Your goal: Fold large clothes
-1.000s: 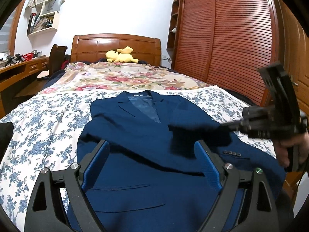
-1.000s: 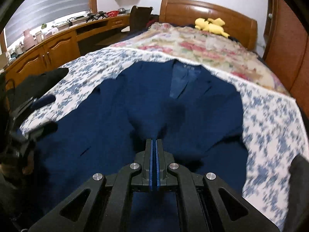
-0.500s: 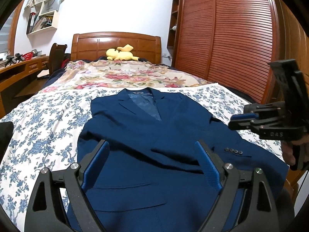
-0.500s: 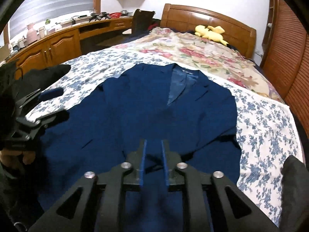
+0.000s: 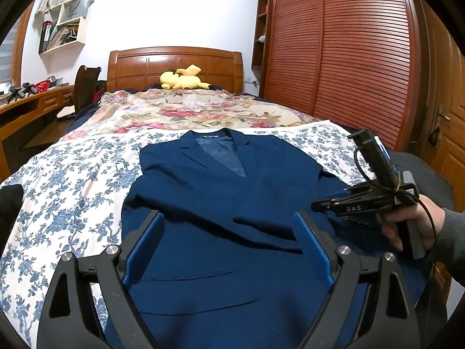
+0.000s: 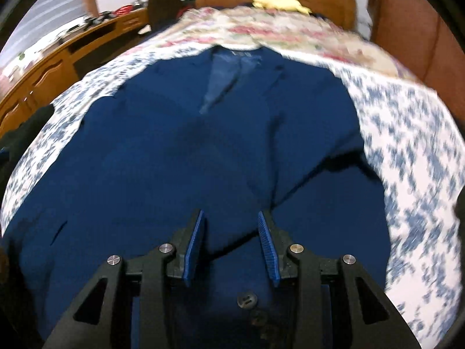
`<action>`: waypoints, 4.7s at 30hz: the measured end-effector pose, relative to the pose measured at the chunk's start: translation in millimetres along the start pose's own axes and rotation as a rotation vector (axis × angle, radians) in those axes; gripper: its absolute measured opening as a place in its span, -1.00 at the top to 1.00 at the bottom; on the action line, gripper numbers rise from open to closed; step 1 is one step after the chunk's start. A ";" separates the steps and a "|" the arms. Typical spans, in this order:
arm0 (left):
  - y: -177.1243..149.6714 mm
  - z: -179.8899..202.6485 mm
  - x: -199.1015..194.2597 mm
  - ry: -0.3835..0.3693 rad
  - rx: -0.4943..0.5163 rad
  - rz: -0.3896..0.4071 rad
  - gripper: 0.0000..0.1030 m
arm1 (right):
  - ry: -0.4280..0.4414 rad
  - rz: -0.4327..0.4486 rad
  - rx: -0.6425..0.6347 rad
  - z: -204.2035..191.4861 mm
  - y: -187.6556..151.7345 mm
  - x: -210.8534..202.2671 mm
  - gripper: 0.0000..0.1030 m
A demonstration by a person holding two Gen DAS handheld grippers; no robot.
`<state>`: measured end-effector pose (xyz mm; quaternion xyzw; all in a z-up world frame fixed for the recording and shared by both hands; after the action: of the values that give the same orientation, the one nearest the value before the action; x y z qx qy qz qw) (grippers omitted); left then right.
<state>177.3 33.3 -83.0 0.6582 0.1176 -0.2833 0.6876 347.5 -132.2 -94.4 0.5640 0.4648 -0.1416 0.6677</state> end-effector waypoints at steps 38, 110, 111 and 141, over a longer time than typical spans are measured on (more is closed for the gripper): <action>-17.5 -13.4 -12.3 0.059 0.013 -0.017 -0.74 | -0.060 0.011 -0.042 -7.8 26.8 23.5 0.83; -122.1 -62.4 -79.8 0.241 -0.033 -0.289 -0.63 | -0.170 0.108 0.026 129.4 -127.9 -51.8 0.12; -123.4 -63.3 -80.5 0.226 -0.045 -0.292 -0.51 | -0.160 0.101 0.034 129.9 -129.5 -51.2 0.12; -129.9 -57.5 -99.1 0.130 -0.058 -0.315 0.86 | 0.007 0.090 0.041 129.7 -133.0 -42.3 0.52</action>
<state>38.3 115.9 -145.1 0.6285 0.2716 -0.3410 0.6442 290.1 -304.2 -152.9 0.5985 0.4384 -0.1191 0.6599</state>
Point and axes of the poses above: each gripper's, at about its wrist camera, not at the fingertips, and x roughly the way its jaws point, z to its right, y to its top, the point moved 3 cm from there along x, roughly the way its jaws point, and after that the axes turned 5 degrees about -z, right-handed, at the moved point
